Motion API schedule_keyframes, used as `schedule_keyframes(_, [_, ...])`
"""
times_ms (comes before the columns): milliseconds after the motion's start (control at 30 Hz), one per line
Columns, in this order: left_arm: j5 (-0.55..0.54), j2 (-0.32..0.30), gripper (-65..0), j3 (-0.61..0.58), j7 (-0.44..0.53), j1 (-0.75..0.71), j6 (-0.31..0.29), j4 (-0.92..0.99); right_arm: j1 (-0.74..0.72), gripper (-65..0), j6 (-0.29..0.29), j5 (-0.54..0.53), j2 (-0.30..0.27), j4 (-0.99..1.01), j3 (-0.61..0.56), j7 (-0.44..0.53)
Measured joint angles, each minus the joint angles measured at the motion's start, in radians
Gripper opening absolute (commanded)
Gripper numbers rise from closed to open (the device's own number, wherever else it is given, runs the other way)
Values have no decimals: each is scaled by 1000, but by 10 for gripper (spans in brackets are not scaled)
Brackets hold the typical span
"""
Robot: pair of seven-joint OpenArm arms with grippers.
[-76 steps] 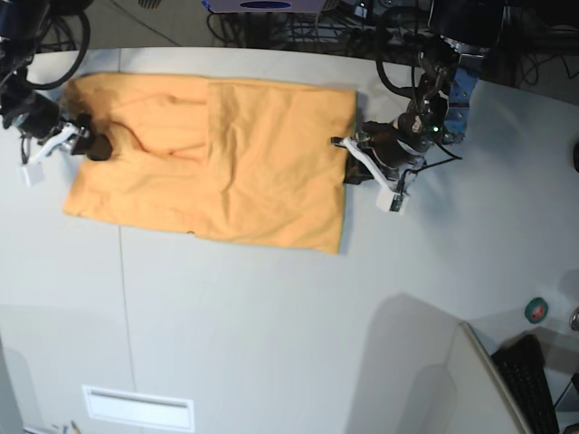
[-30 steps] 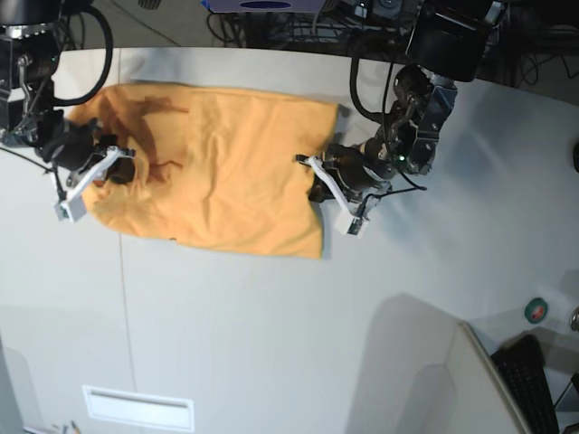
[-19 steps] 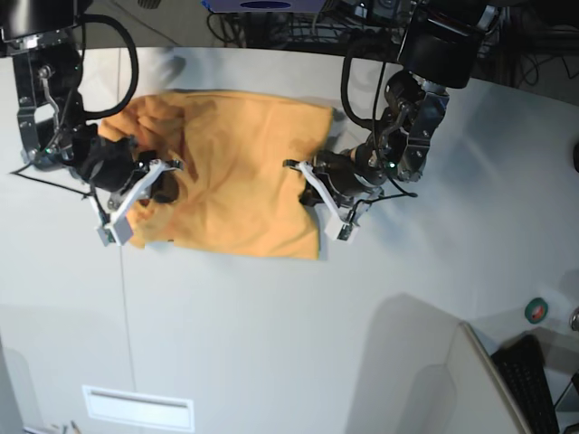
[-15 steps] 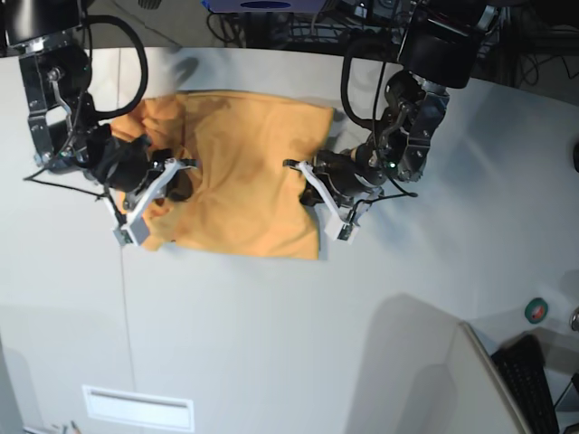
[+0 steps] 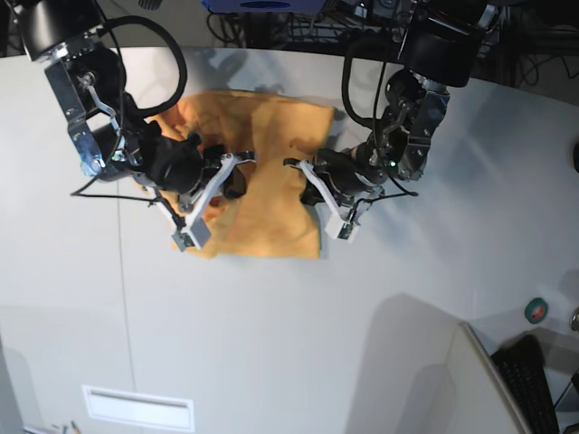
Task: Layout the t-shirt on the table in an organized manner, then fold the t-shirt properly
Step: 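Push the right gripper's end toward the left gripper, folding the shirt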
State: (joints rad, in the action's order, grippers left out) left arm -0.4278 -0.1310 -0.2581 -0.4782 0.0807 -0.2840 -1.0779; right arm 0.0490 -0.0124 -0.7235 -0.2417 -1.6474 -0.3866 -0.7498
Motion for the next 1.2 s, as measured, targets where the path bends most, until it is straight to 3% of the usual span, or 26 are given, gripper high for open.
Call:
schedule_keyframes(600, [0, 0, -650, -2, 3, -3, 0, -2, -69, -650, -17, -7, 132, 149, -3, 14])
schedule_keyframes(1200, [-2, -8, -650, 0, 2, -3, -3, -2, -101, -650, -18, -5, 163, 247, 73, 13])
